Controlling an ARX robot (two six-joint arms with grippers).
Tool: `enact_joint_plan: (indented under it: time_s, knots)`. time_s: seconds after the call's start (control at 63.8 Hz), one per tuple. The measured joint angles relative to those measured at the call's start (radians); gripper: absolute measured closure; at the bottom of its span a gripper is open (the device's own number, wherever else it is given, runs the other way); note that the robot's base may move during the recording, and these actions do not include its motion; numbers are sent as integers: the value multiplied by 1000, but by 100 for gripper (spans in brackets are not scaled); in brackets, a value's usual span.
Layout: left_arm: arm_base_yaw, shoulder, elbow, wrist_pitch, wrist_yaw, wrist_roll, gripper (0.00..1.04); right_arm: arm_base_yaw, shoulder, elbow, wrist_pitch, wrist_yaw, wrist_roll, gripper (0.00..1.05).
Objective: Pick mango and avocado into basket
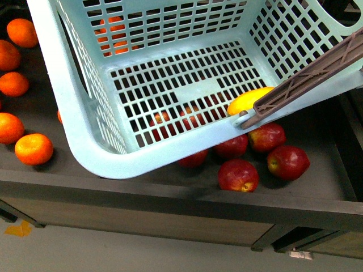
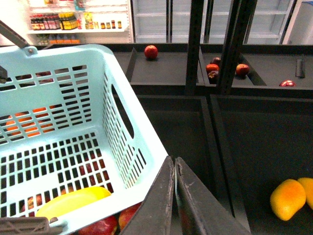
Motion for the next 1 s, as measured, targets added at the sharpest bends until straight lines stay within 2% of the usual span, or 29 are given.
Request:
enact_joint_plan:
  time_s: [0.517,0.689,1.003]
  knots:
    - [-5,0,0,0,-1,1,77,0,-6,-3,0,8,1,8]
    - [-16,0,0,0,25,-10,77,0,-8,-4,-1,5,1,9]
    - [-3,0,0,1,-4,-3,77,0,-9,-6,-2,3,0,9]
